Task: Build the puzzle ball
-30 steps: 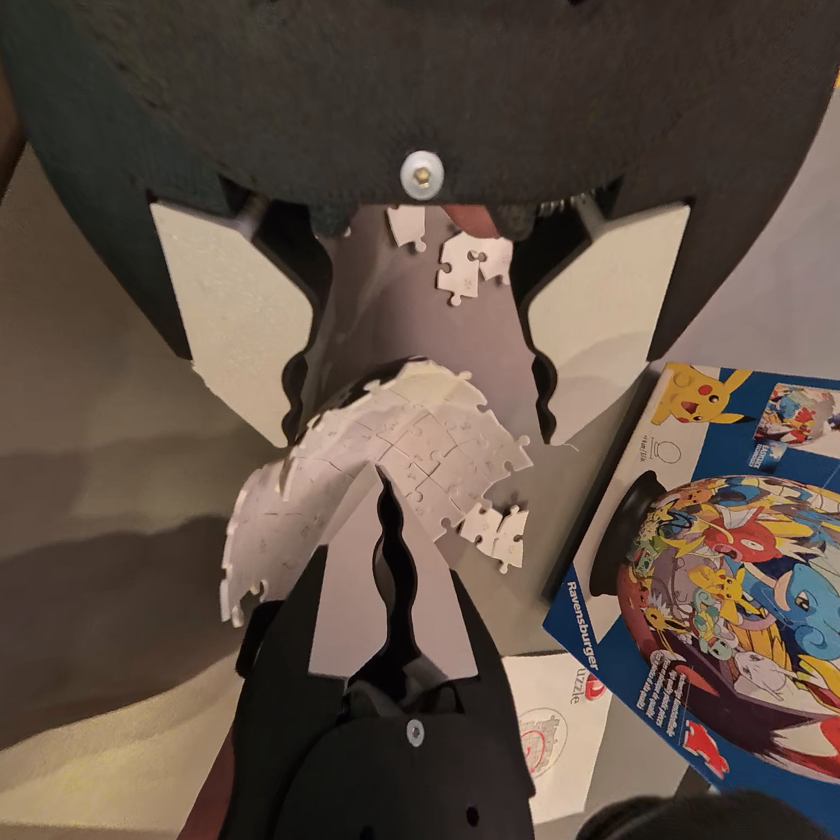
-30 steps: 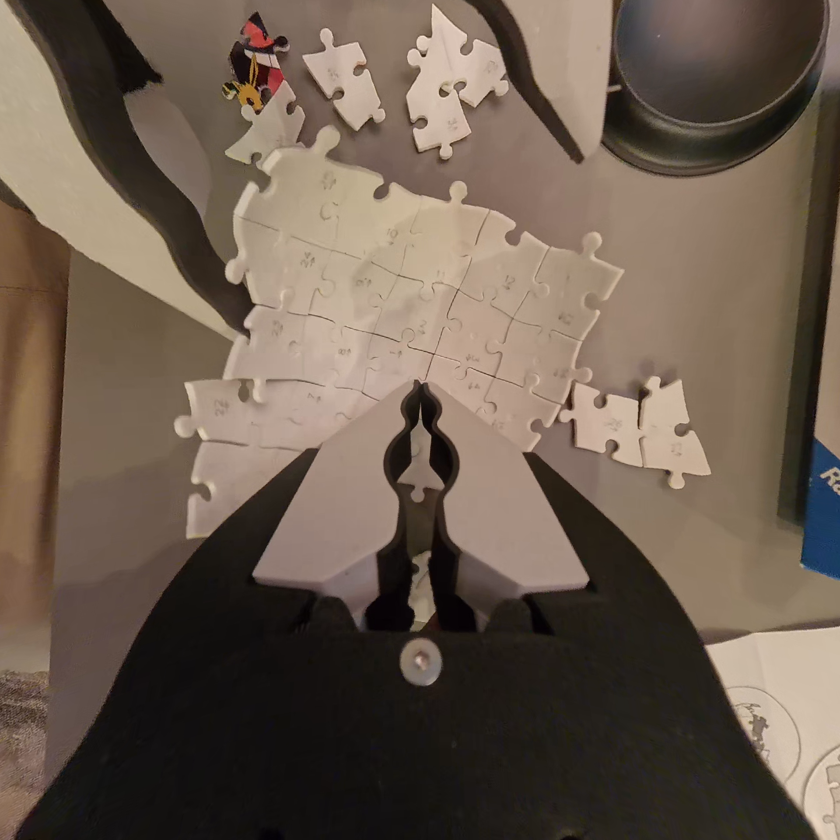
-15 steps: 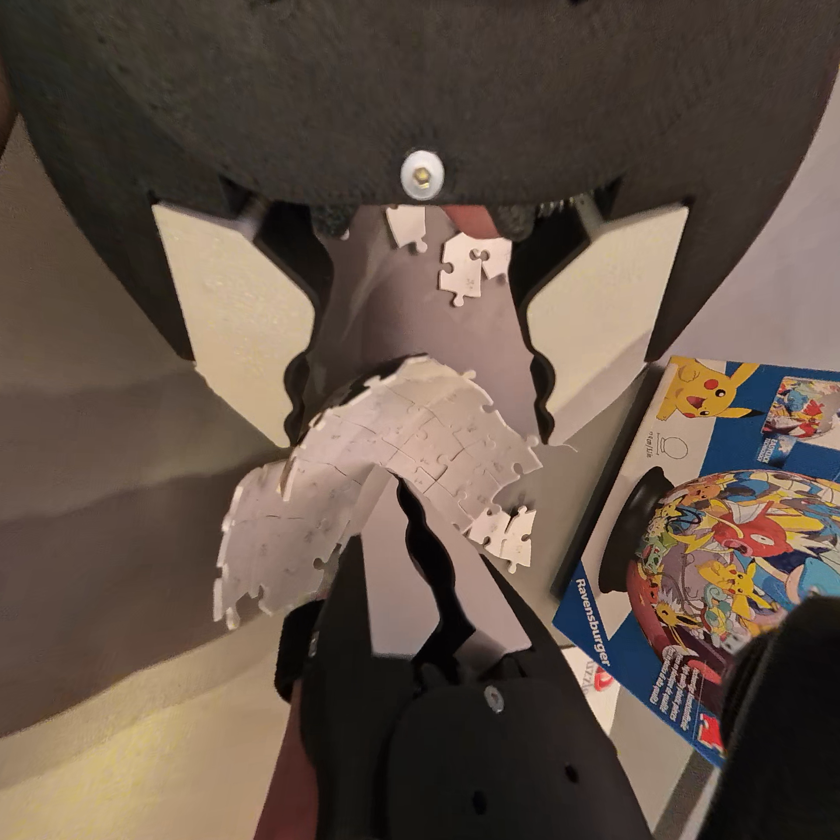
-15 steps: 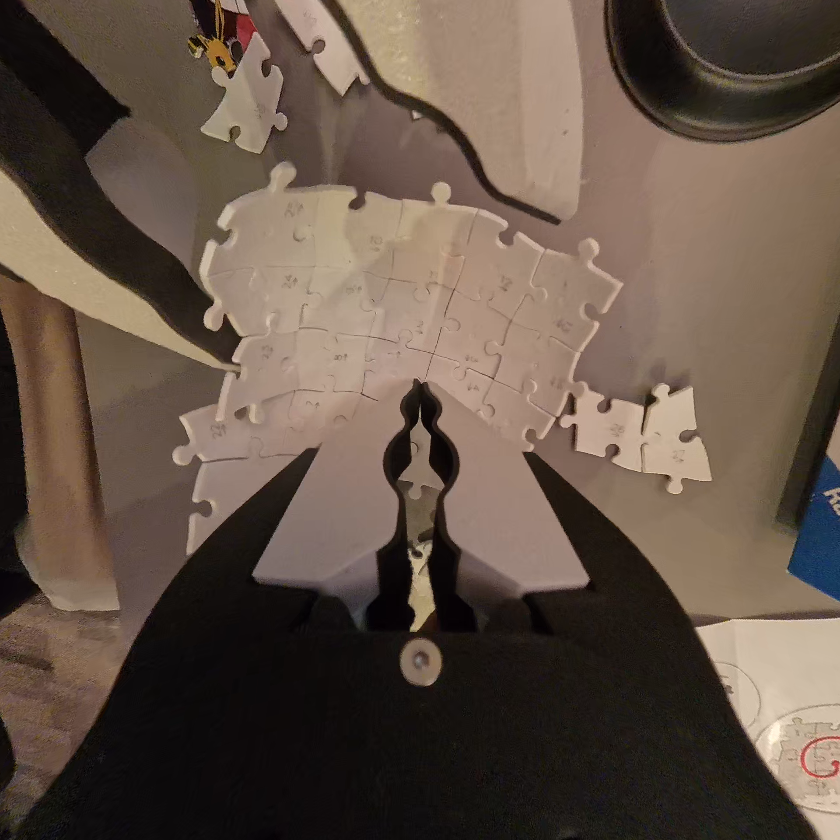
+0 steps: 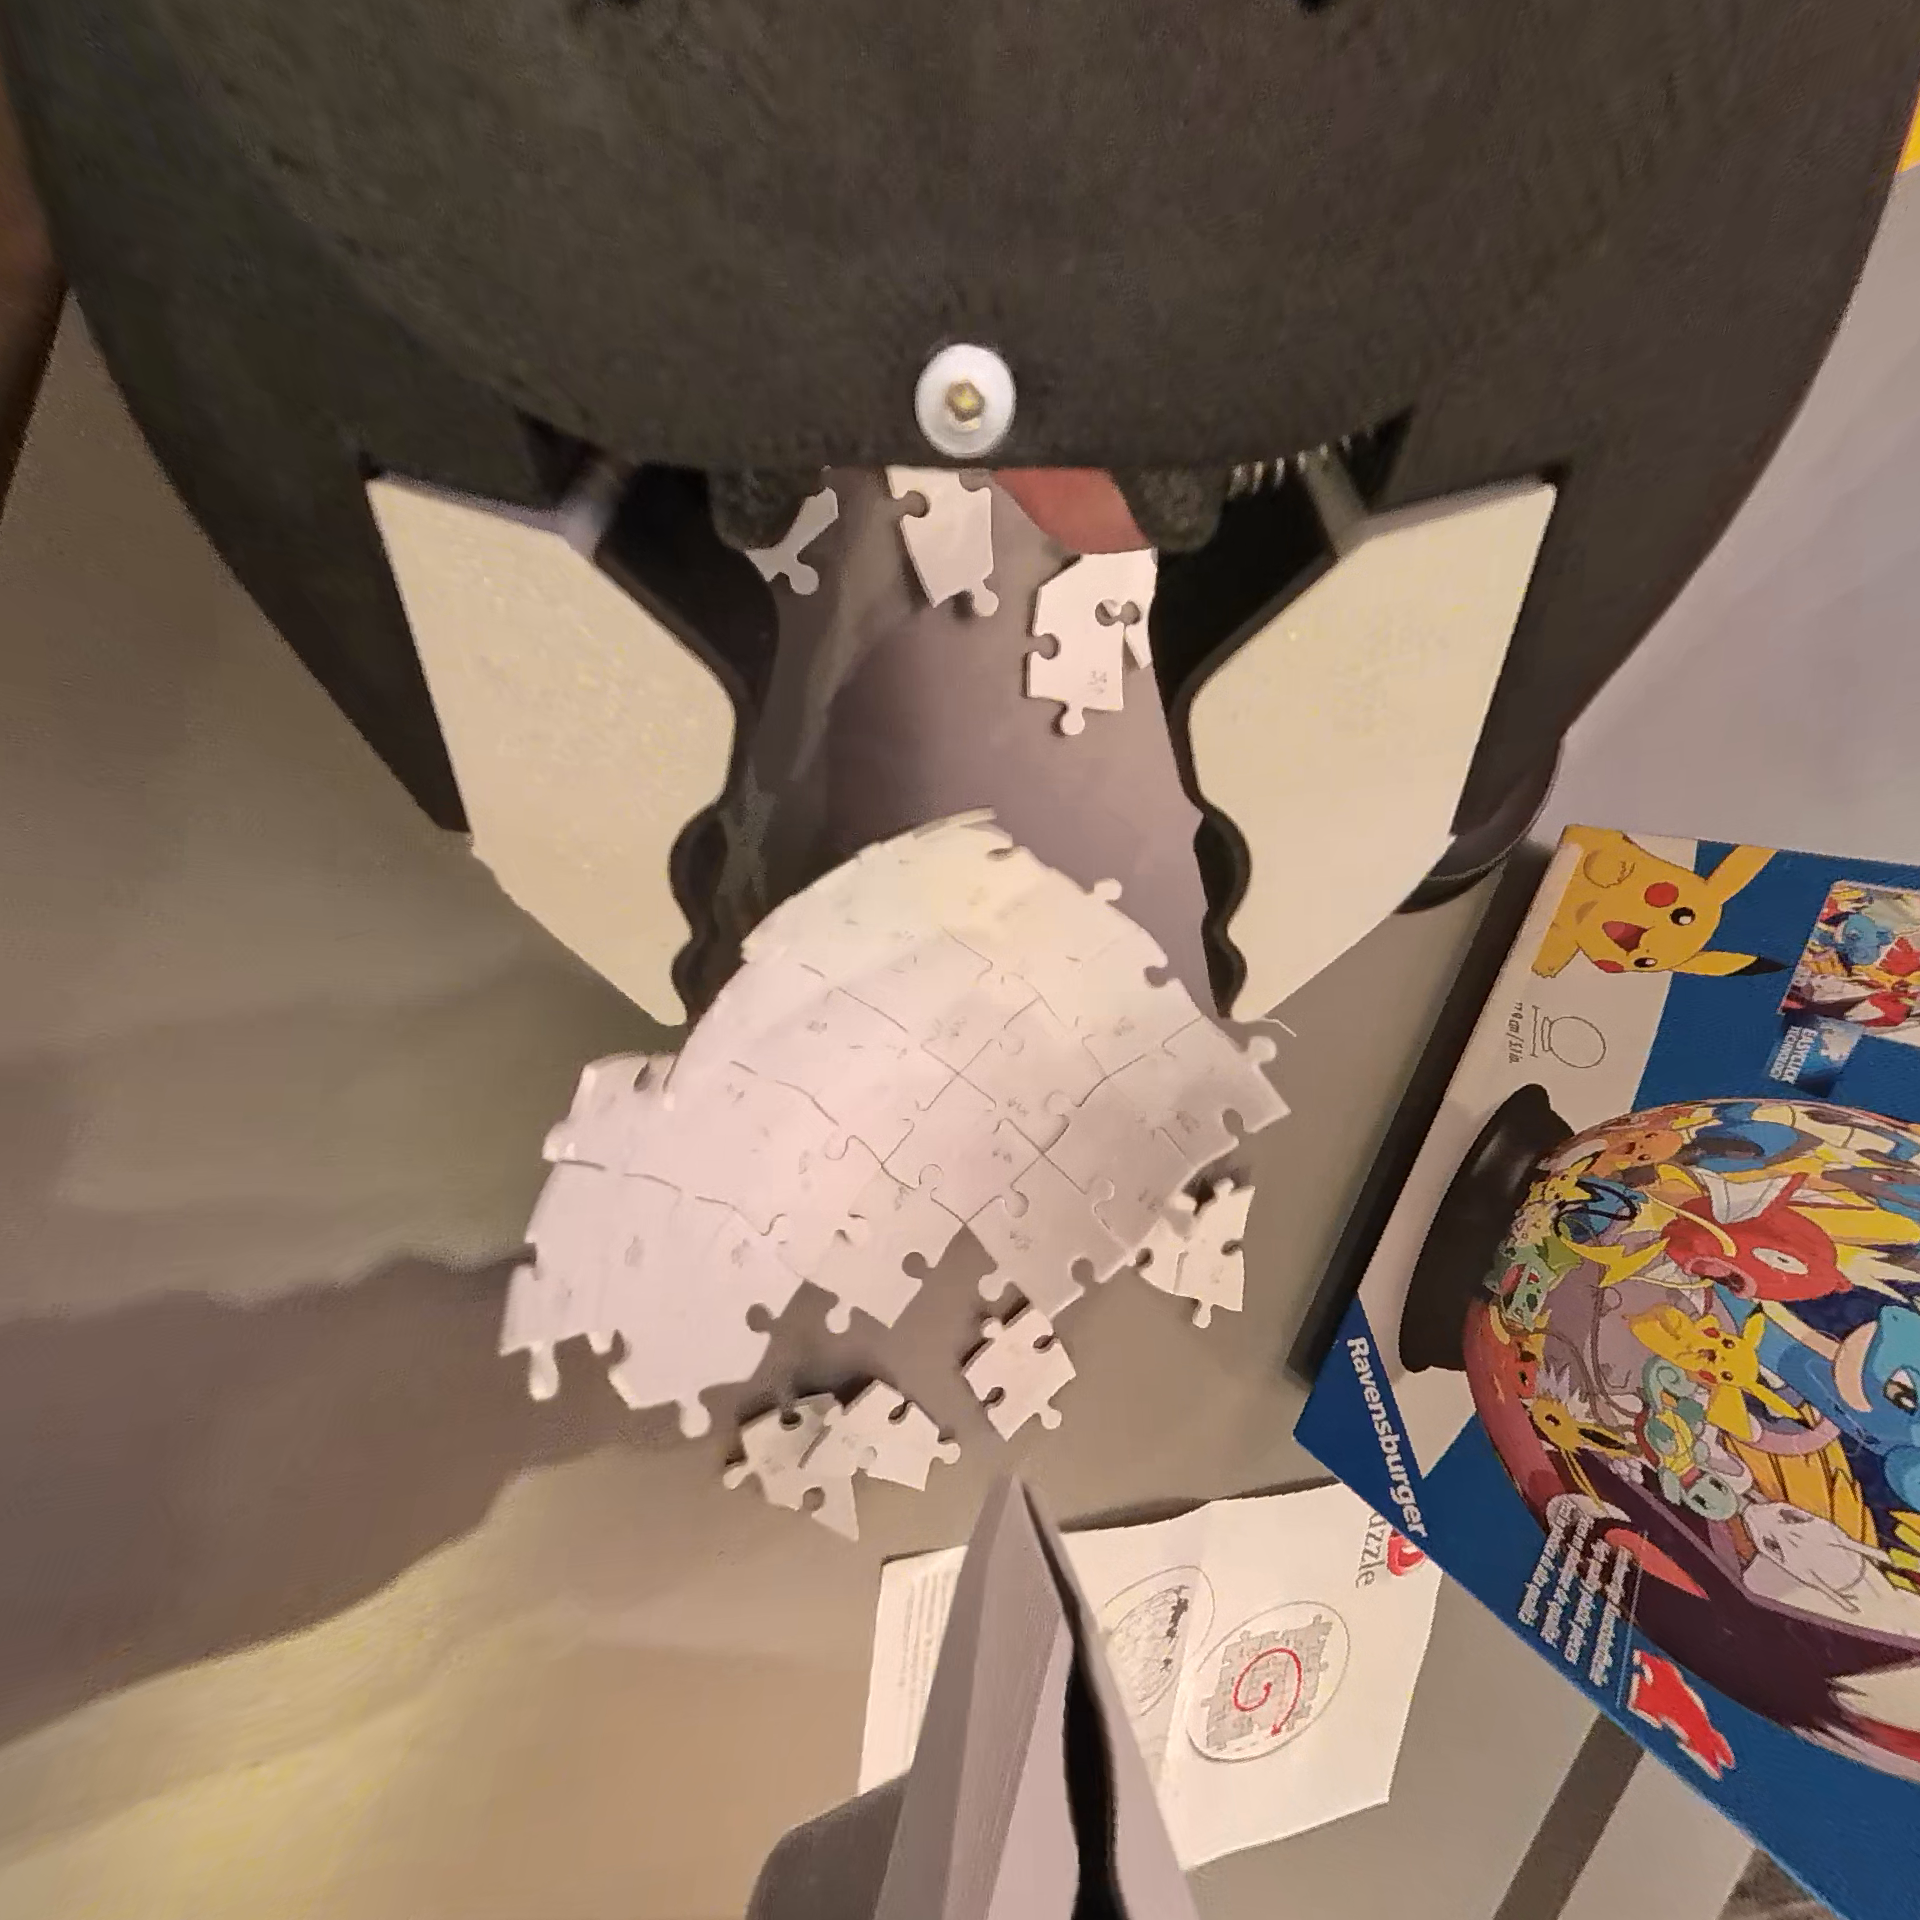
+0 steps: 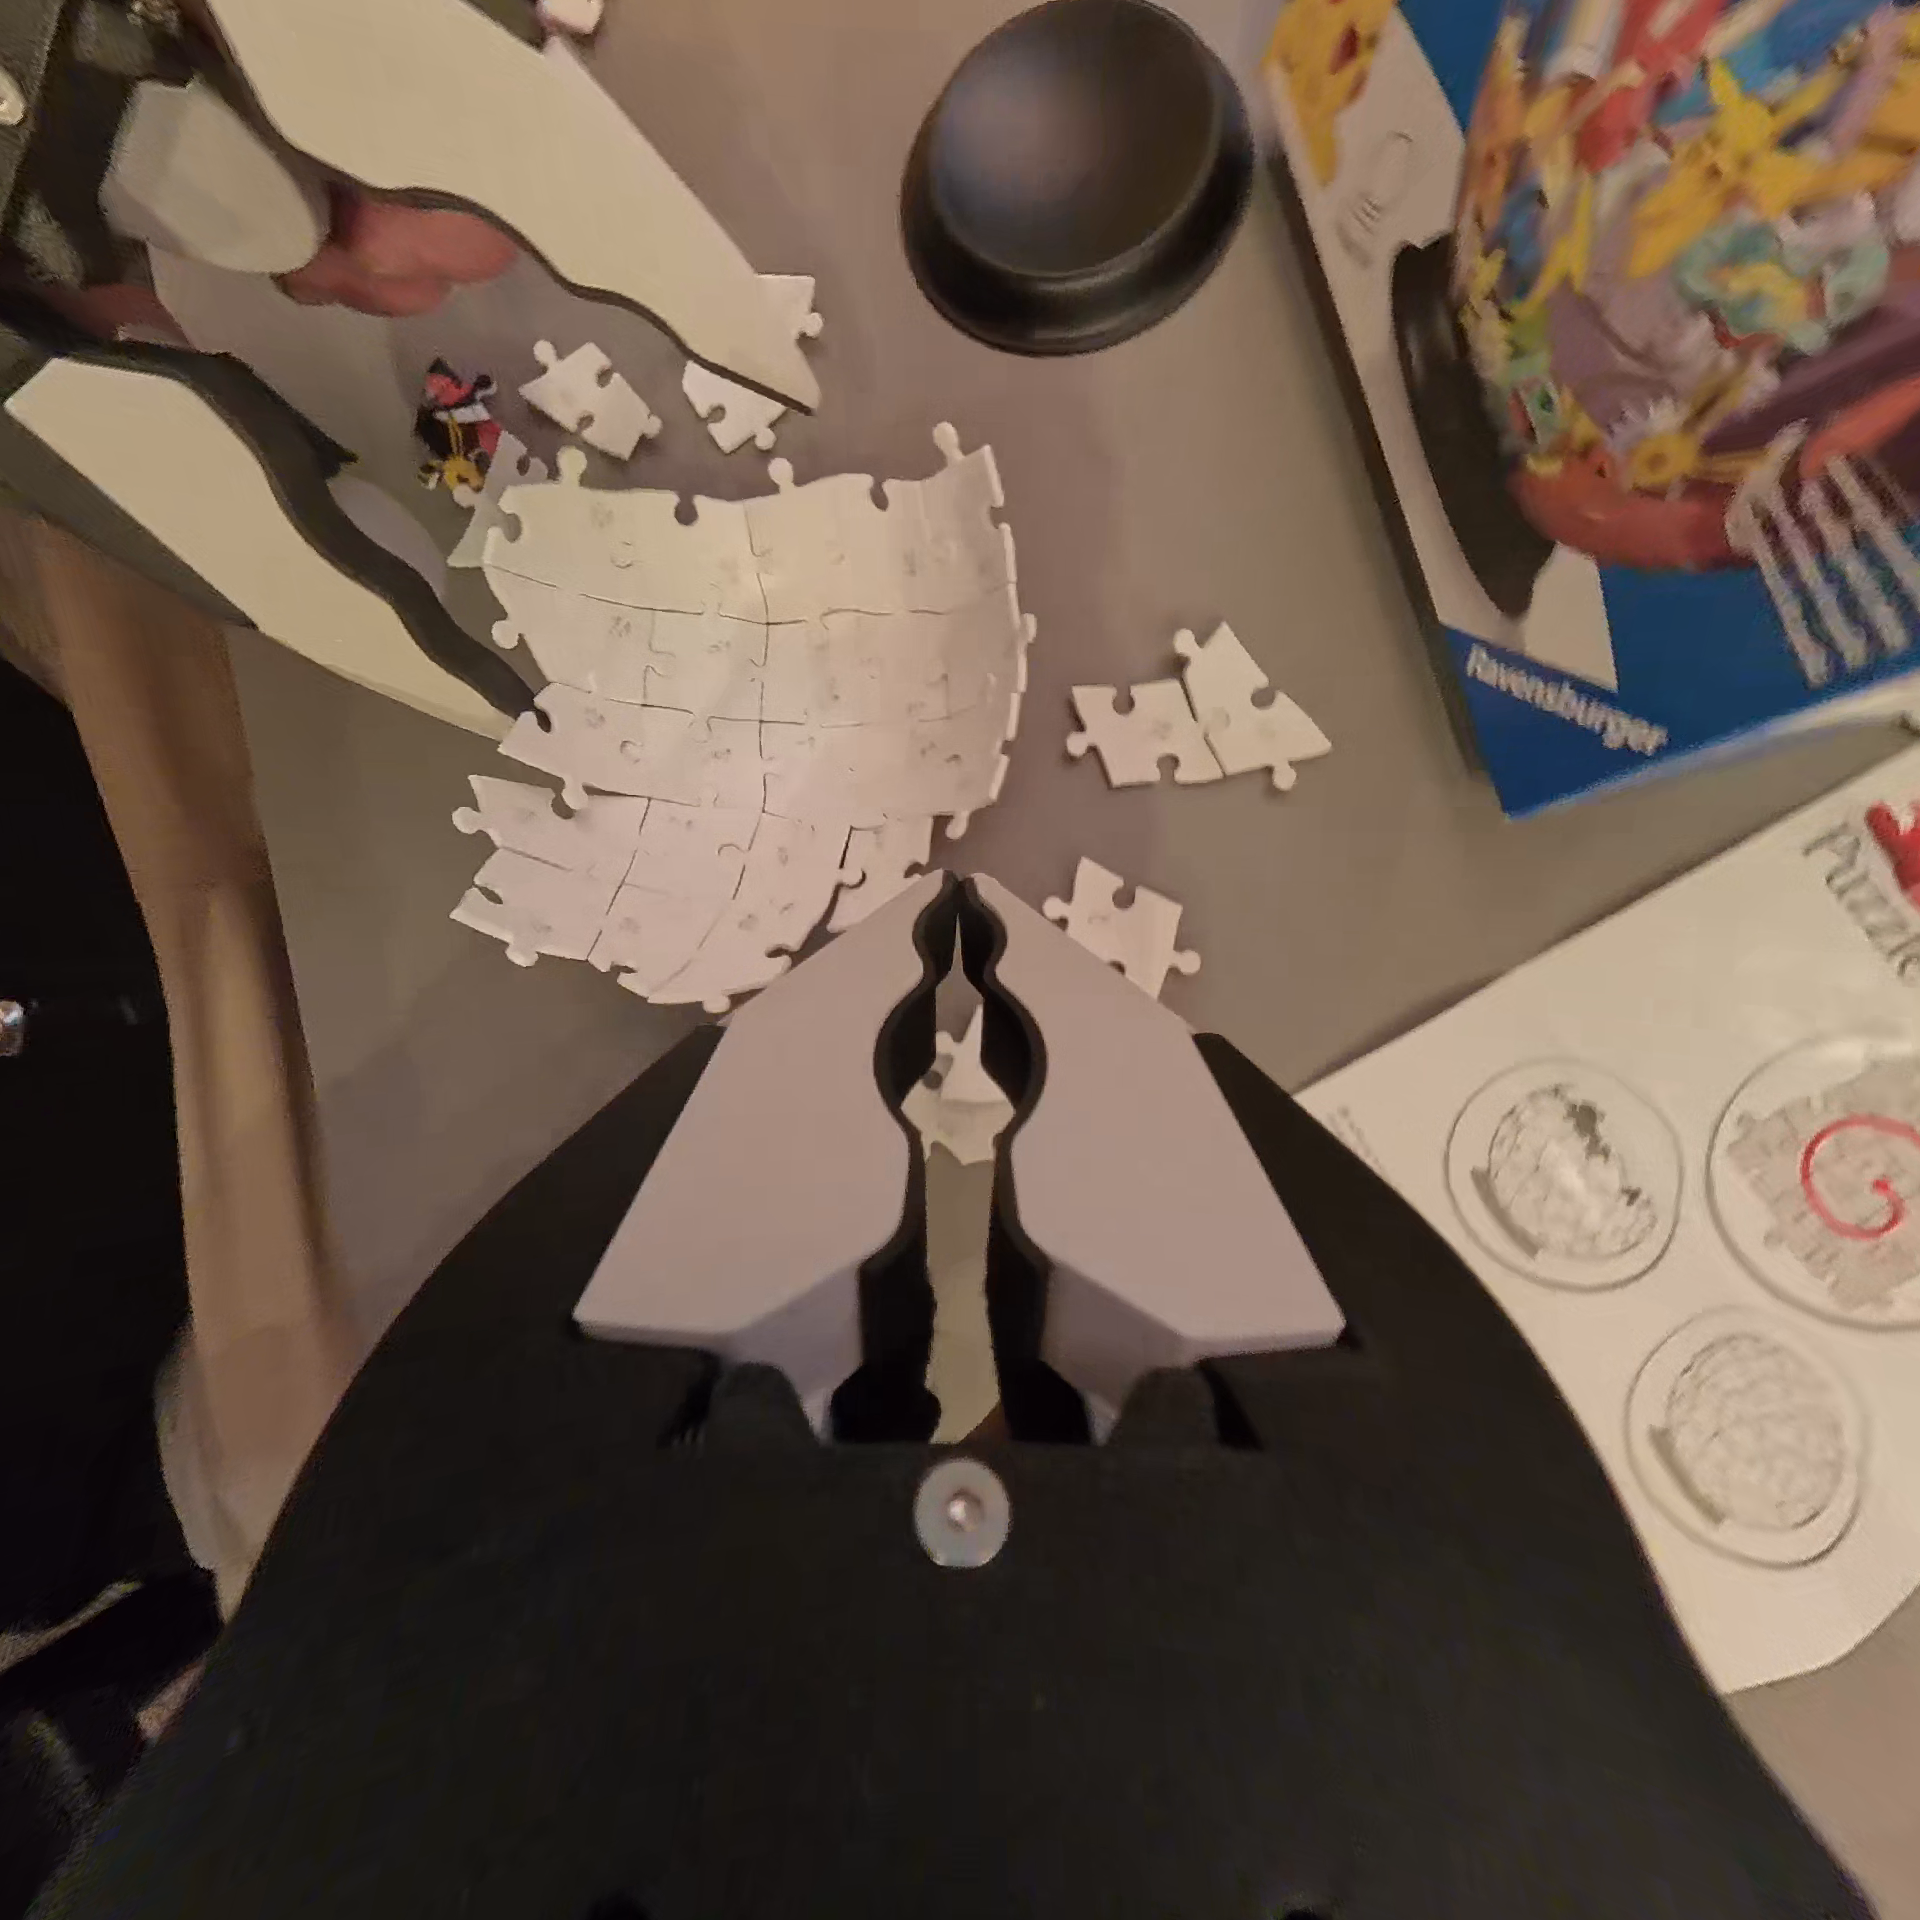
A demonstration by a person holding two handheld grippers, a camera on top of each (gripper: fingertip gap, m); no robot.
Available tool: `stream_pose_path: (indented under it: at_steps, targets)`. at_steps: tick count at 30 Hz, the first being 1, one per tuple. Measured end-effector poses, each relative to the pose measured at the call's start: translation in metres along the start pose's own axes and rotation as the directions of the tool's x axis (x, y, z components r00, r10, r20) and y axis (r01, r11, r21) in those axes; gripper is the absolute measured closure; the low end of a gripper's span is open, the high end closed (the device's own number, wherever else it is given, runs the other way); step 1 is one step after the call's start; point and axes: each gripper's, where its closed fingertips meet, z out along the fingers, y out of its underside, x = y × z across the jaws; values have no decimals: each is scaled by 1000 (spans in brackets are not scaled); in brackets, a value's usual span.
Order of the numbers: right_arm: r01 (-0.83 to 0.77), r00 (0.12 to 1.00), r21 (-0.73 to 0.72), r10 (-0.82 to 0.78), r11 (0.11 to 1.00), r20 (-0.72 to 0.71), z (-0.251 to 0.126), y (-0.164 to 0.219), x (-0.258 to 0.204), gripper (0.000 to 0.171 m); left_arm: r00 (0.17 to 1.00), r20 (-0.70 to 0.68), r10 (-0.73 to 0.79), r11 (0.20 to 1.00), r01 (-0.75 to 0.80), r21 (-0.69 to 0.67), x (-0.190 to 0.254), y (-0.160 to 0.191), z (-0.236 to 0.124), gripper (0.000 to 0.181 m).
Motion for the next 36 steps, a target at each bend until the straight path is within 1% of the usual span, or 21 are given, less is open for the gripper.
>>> stream_pose_path:
  at_steps: [1,5,8,10,12,16,19,21,23,26,33,34,35,36]
  targets:
    - [-21,1000,0,21,1000,4,0,5,-1,171,1000,5,12,1000,-12,0,0,0,-1,92]
    - [-61,998,-46,62,997,13,10,17,-12,160,999,-18,46,999,-46,6,5,-1,-5,93]
    - [-85,996,-82,85,993,-9,22,26,-17,159,998,-11,68,997,-68,20,4,-5,-7,96]
    - [-115,993,-61,113,991,-33,27,25,-16,153,995,2,101,995,-101,9,3,-4,-7,95]
    - [-180,984,-6,180,984,-10,30,18,-16,152,995,-2,98,995,-98,15,3,-4,-7,95]
    - [-285,957,3,285,958,50,44,19,-18,147,994,-6,105,994,-105,22,4,-4,-7,95]
    - [-355,929,12,351,935,119,51,18,-21,151,993,-10,115,993,-114,27,6,-5,-6,96]
    - [-398,906,7,392,917,157,54,18,-24,158,992,-14,129,991,-129,23,11,-5,-4,96]
    - [-419,897,15,411,908,162,53,17,-22,162,990,-26,136,991,-136,10,15,-1,-1,96]
    - [-447,878,30,432,894,208,50,13,-27,169,990,-42,135,991,-135,10,20,1,2,95]
    - [-514,837,61,485,856,253,50,7,-29,169,991,-55,124,992,-123,21,23,2,3,95]
    - [-520,835,60,491,852,249,50,7,-28,166,991,-53,124,992,-123,19,24,2,4,97]
    - [-515,838,56,489,855,241,50,8,-29,156,990,-48,130,991,-129,14,23,3,4,97]
    - [-509,841,52,484,859,244,49,7,-31,151,990,-43,134,991,-134,10,23,3,4,98]
